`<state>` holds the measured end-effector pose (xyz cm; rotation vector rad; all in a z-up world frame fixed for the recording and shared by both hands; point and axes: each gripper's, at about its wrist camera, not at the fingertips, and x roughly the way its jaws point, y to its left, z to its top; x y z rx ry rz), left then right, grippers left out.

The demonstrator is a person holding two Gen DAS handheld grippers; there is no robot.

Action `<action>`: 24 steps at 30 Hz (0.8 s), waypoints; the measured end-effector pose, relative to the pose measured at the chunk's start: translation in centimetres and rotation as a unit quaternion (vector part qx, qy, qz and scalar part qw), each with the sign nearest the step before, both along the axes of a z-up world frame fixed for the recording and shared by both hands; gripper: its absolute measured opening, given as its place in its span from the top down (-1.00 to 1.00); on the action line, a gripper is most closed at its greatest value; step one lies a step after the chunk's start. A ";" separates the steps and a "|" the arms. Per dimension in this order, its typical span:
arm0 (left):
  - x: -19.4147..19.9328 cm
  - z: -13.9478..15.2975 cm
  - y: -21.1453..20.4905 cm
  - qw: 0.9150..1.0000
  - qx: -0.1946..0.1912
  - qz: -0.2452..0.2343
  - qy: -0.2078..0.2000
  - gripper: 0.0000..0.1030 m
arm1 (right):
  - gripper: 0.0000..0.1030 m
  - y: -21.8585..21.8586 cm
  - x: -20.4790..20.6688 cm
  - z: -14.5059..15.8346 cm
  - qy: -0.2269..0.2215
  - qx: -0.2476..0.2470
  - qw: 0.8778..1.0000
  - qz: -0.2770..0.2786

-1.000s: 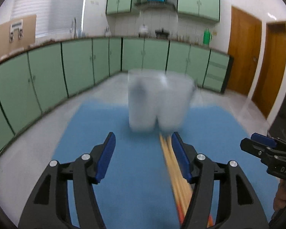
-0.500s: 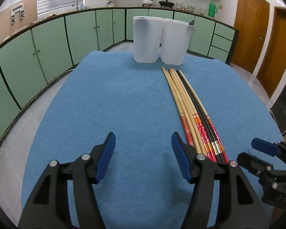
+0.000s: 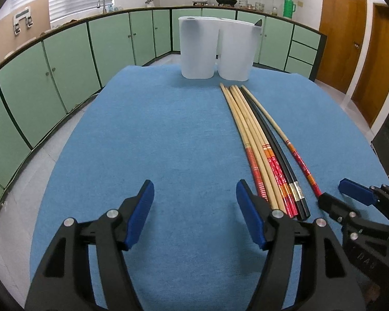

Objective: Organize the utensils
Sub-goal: 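Grasp a red-patterned chopstick from the bundle with the right tool, then grasp a red chopstick from the bundle with the left tool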

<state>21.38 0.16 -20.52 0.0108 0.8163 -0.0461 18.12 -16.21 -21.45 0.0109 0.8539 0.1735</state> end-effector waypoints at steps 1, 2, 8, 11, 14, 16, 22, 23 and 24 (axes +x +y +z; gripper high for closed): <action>0.0 0.0 -0.1 1.000 0.001 0.000 0.000 -0.26 | 0.12 -0.1 0.0 0.1 -0.002 0.008 1.000 0.003; 0.0 0.0 -0.1 1.000 0.002 -0.001 0.000 -0.26 | 0.13 -0.1 0.0 0.2 -0.003 0.013 1.000 0.009; -0.4 -0.1 -0.8 1.000 -0.002 -0.020 0.006 -0.27 | 0.70 0.7 0.3 -0.1 0.003 0.011 0.999 0.032; -0.5 -0.3 -1.3 0.999 -0.003 -0.032 0.010 -0.27 | 0.89 0.8 0.5 -0.1 0.006 0.014 0.999 0.037; -0.5 -0.4 -2.0 0.999 0.001 -0.046 0.016 -0.27 | 0.89 0.4 0.5 -0.2 0.007 0.024 0.999 0.030; -0.6 -0.5 -2.4 0.998 0.002 -0.052 0.018 -0.27 | 0.89 -0.1 0.5 -0.2 0.007 0.024 0.999 0.021; -0.2 -1.1 -3.2 0.998 0.015 -0.058 0.035 -0.28 | 0.89 -0.7 0.5 -0.2 0.005 0.022 1.000 0.011; 0.0 -1.2 -3.2 0.998 0.017 -0.056 0.039 -0.29 | 0.89 -0.7 0.5 -0.2 0.005 0.023 1.000 0.012; 0.1 -1.3 -3.2 0.998 0.017 -0.052 0.042 -0.29 | 0.89 -0.8 0.5 -0.2 0.005 0.023 1.000 0.012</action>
